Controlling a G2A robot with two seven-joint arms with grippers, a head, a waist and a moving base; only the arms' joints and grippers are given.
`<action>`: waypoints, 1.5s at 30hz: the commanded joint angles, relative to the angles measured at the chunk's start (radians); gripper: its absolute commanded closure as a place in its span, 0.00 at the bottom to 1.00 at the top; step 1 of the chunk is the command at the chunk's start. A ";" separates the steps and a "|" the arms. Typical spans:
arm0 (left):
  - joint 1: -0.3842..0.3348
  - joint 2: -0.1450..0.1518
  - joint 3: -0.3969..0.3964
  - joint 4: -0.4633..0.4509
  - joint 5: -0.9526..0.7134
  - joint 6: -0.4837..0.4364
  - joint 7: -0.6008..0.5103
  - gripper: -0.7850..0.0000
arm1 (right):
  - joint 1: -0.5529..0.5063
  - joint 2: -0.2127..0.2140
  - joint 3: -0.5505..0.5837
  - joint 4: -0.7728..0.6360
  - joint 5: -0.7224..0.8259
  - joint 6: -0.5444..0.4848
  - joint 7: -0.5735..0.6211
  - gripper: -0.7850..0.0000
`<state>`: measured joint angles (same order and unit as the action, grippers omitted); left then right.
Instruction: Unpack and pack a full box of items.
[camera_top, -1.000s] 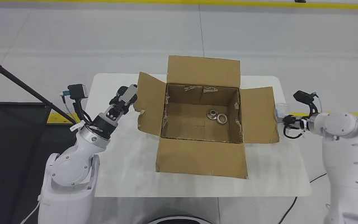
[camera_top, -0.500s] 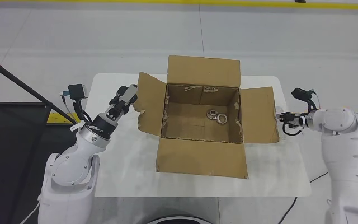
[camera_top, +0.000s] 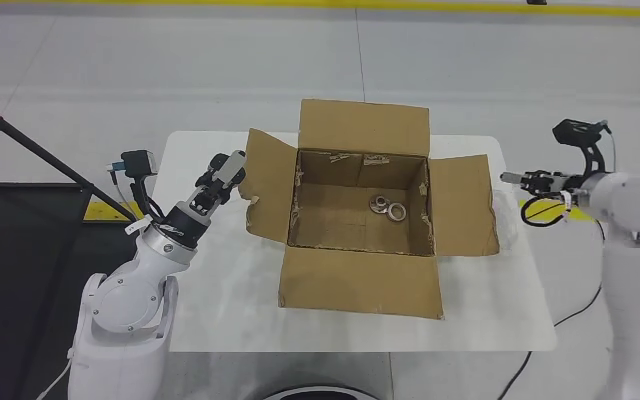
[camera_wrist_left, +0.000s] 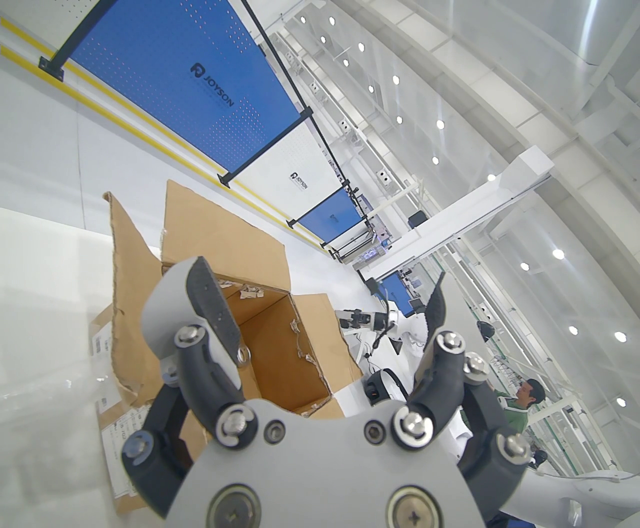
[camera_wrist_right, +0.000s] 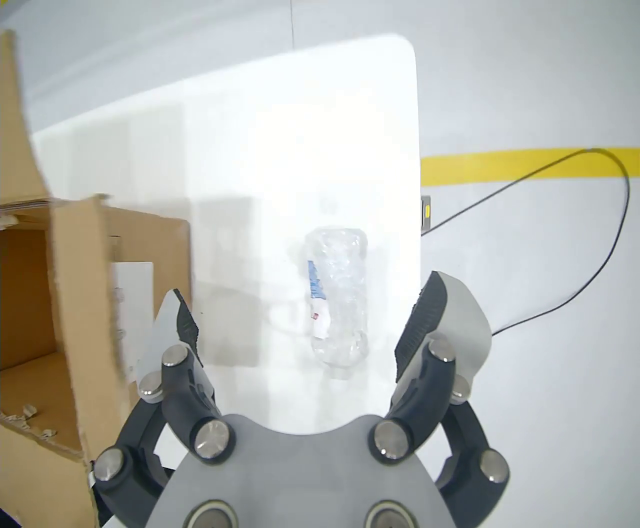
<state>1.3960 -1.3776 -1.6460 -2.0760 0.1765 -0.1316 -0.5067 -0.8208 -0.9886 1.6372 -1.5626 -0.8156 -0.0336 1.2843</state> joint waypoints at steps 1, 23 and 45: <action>0.000 0.000 0.000 0.000 0.000 0.000 0.000 0.00 | -0.027 0.002 0.007 -0.138 0.001 0.025 0.002 0.00; 0.000 0.000 0.000 0.000 0.000 0.000 0.000 0.00 | 0.153 -0.061 -0.616 -0.299 0.036 -0.016 0.009 0.17; 0.000 0.000 0.000 0.000 0.000 0.000 0.000 0.00 | 0.378 -0.220 -0.977 0.263 -0.011 0.156 -0.124 0.52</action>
<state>1.3960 -1.3776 -1.6460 -2.0760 0.1765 -0.1316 -0.5067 -0.4448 -1.2061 0.6628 -1.3136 -0.8280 0.1237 1.1618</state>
